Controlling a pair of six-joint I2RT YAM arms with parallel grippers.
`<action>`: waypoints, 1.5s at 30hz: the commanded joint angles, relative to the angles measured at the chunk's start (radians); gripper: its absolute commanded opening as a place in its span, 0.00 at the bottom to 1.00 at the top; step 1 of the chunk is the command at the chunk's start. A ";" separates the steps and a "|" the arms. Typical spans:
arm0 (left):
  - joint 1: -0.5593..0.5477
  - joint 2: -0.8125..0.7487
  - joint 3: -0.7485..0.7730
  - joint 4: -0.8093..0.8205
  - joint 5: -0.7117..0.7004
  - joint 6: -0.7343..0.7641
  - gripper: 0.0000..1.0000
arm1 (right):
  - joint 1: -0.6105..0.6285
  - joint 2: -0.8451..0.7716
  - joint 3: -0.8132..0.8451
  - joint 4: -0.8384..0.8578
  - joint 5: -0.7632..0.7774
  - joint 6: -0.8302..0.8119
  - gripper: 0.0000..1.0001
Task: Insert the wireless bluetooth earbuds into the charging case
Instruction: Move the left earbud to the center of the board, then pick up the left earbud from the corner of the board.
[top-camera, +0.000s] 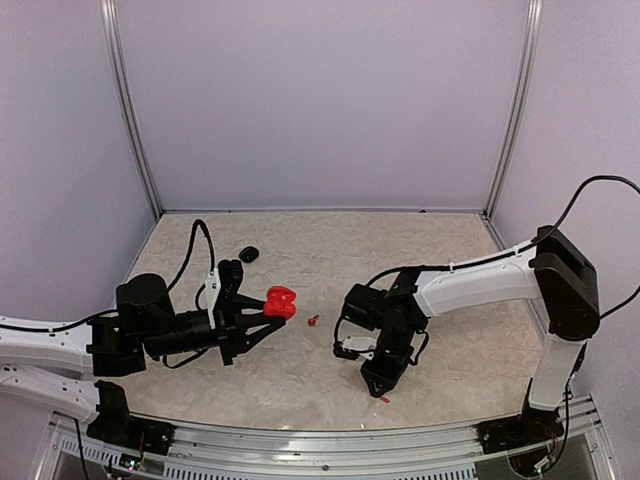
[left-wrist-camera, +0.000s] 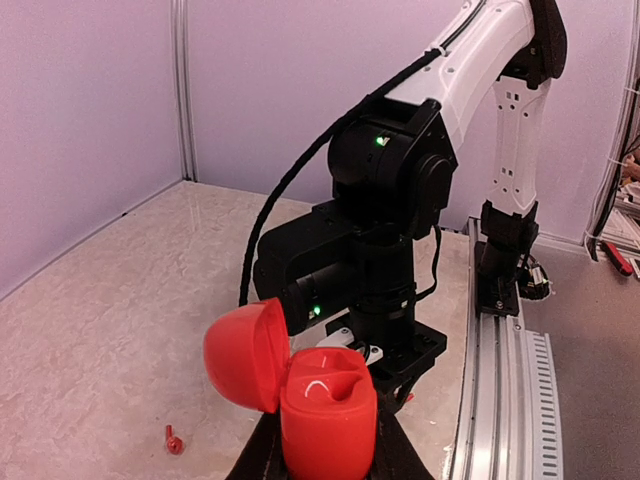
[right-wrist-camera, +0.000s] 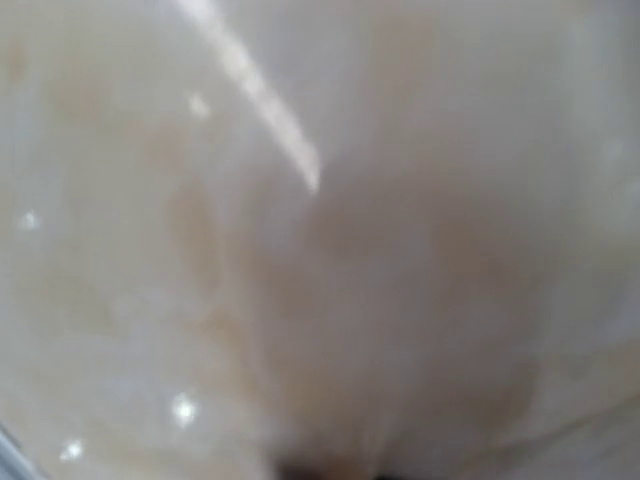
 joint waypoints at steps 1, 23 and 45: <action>-0.008 -0.017 0.030 -0.002 -0.004 0.013 0.00 | 0.027 -0.021 -0.010 -0.099 0.038 0.006 0.33; -0.039 -0.043 0.029 -0.014 -0.026 0.017 0.00 | 0.109 0.086 0.131 -0.215 0.102 0.094 0.31; -0.059 -0.082 -0.018 0.040 -0.100 0.047 0.00 | 0.141 0.065 0.179 -0.213 0.183 0.100 0.11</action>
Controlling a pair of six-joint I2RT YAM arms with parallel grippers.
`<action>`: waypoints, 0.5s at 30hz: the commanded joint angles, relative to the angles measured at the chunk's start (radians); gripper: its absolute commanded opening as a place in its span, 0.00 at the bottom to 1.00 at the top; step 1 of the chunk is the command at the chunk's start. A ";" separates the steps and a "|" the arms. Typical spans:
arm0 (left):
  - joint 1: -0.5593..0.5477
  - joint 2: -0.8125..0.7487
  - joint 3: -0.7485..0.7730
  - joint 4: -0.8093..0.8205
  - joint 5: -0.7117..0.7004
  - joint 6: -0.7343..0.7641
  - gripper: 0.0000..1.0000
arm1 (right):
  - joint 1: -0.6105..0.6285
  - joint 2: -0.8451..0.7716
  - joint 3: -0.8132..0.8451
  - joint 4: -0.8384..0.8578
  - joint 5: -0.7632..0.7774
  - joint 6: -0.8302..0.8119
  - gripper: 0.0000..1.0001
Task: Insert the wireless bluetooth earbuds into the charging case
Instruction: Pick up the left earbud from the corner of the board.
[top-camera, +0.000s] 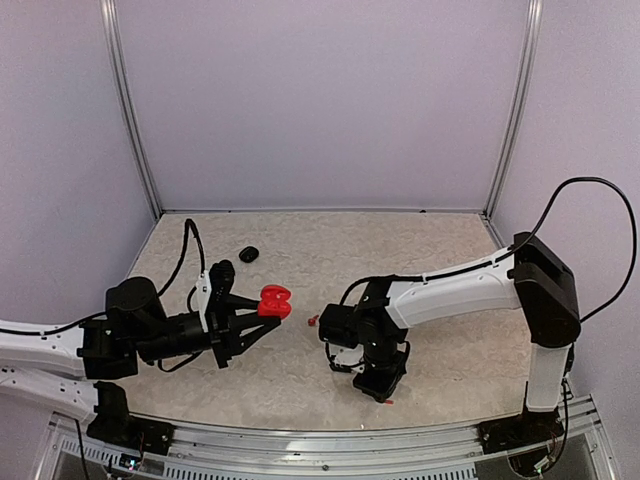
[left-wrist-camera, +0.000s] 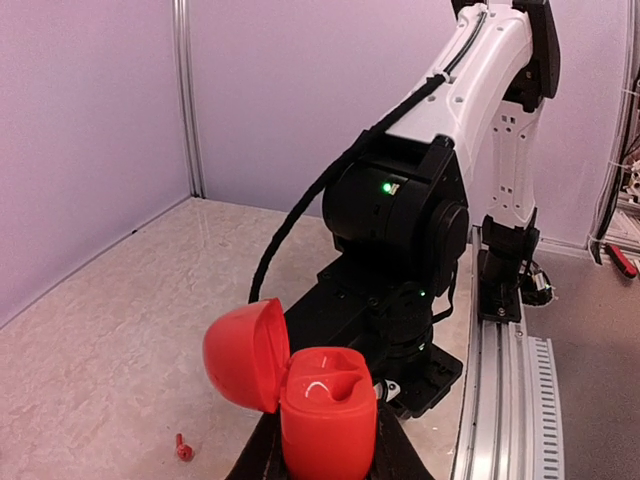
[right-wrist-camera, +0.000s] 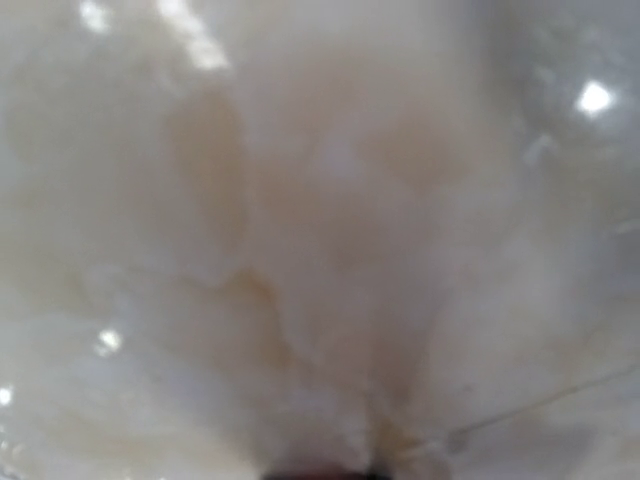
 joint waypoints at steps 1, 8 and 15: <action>-0.006 -0.027 -0.026 0.088 -0.031 0.017 0.00 | 0.002 -0.068 0.019 0.041 0.025 0.017 0.10; 0.005 -0.046 -0.106 0.237 -0.100 0.063 0.00 | -0.064 -0.232 0.006 0.188 0.044 0.004 0.09; 0.009 -0.042 -0.170 0.401 -0.066 0.126 0.00 | -0.101 -0.414 0.007 0.380 0.068 -0.057 0.07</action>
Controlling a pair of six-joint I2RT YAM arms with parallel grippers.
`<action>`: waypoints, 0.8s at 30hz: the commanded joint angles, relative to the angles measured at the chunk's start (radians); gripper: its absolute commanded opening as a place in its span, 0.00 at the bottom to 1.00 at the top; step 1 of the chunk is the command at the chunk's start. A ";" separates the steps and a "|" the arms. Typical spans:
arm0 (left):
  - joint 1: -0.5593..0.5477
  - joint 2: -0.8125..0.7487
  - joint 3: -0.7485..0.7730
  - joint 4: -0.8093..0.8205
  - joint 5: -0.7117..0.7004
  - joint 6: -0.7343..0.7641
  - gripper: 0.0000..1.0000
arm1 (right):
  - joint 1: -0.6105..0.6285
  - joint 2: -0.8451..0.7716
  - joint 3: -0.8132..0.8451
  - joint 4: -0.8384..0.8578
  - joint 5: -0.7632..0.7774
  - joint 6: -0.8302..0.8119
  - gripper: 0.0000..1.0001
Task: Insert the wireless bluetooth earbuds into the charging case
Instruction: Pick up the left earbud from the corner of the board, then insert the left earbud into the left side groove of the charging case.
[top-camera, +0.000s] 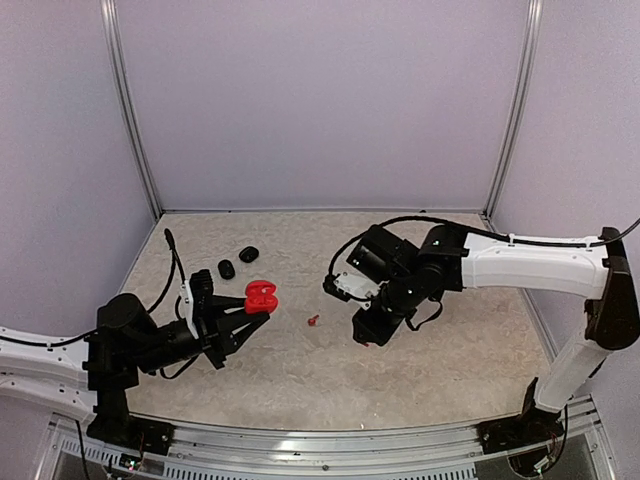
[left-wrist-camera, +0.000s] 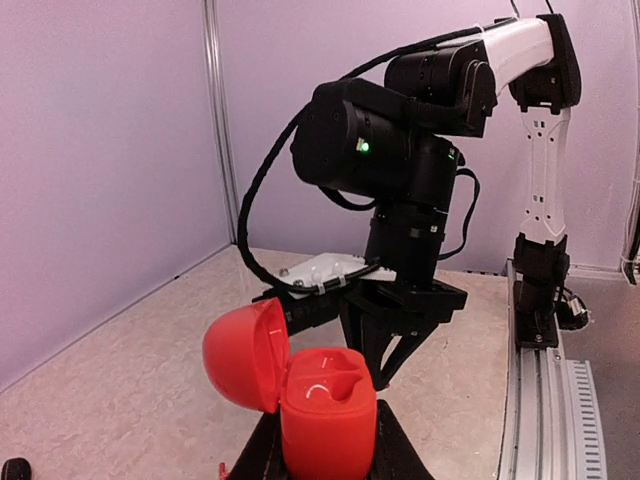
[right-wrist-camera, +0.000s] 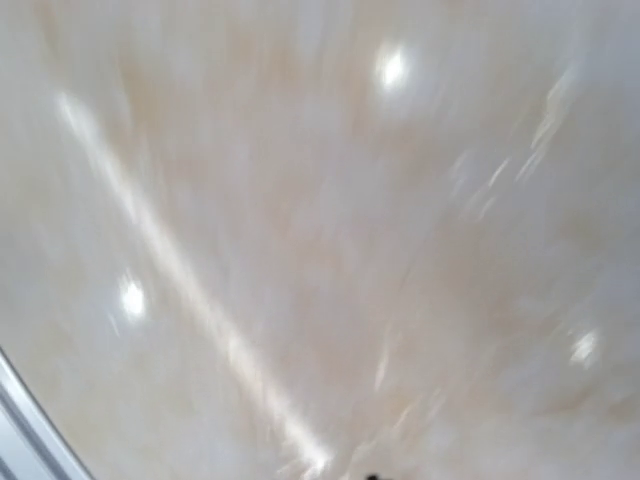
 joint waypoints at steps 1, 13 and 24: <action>0.011 -0.006 -0.037 0.174 0.025 0.054 0.00 | -0.013 -0.132 0.003 0.189 0.013 -0.064 0.07; 0.016 -0.015 -0.052 0.241 0.169 0.185 0.00 | 0.024 -0.391 -0.048 0.460 -0.189 -0.238 0.06; 0.015 0.013 -0.027 0.268 0.294 0.180 0.00 | 0.135 -0.416 -0.038 0.630 -0.308 -0.282 0.06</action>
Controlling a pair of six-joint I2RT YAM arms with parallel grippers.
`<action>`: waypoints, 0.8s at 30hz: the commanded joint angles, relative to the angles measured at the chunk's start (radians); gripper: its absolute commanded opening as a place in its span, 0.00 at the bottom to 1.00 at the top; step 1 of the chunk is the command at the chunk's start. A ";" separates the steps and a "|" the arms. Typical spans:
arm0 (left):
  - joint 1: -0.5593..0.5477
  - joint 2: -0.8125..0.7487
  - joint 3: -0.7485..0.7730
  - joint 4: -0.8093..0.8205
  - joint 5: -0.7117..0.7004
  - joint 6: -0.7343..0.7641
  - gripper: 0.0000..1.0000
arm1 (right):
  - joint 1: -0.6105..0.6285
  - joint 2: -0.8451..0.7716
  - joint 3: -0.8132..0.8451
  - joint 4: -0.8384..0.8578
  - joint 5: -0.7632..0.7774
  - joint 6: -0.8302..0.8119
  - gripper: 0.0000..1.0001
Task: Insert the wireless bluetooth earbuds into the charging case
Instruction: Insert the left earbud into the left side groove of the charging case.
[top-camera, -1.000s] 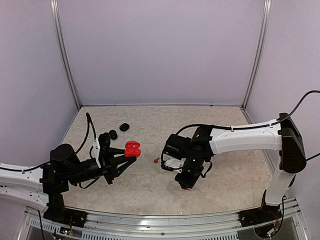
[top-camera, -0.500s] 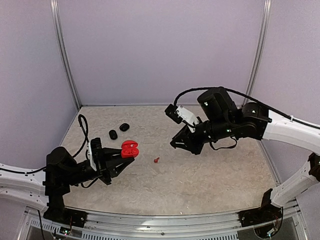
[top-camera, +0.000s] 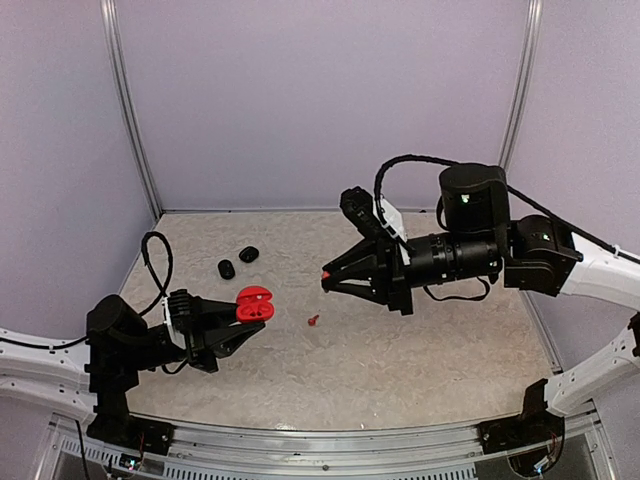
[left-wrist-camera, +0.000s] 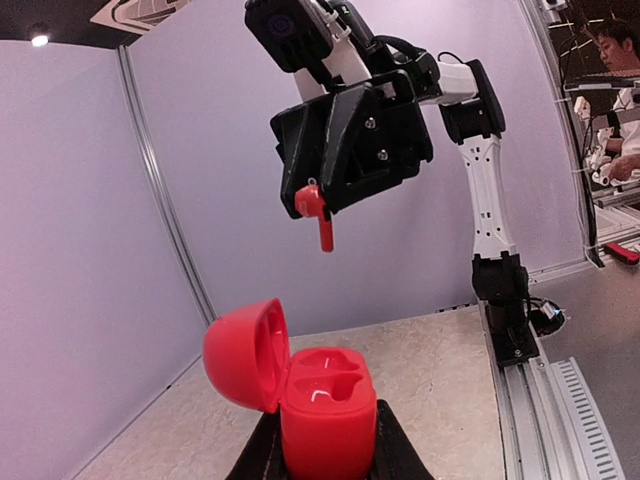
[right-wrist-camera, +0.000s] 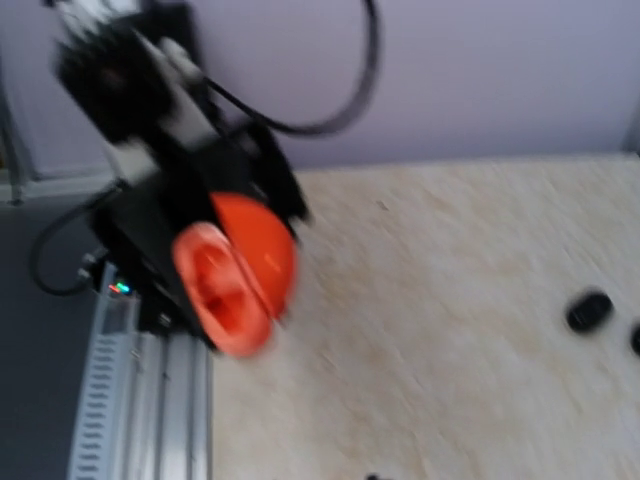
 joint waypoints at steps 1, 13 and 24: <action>-0.001 0.022 0.022 0.056 0.085 -0.027 0.00 | 0.049 0.002 0.030 0.107 -0.075 -0.033 0.06; 0.040 0.122 0.104 0.083 0.336 -0.228 0.00 | 0.123 0.100 0.159 0.082 -0.139 -0.096 0.05; 0.041 0.170 0.098 0.205 0.262 -0.328 0.00 | 0.150 0.139 0.166 0.110 -0.070 -0.090 0.04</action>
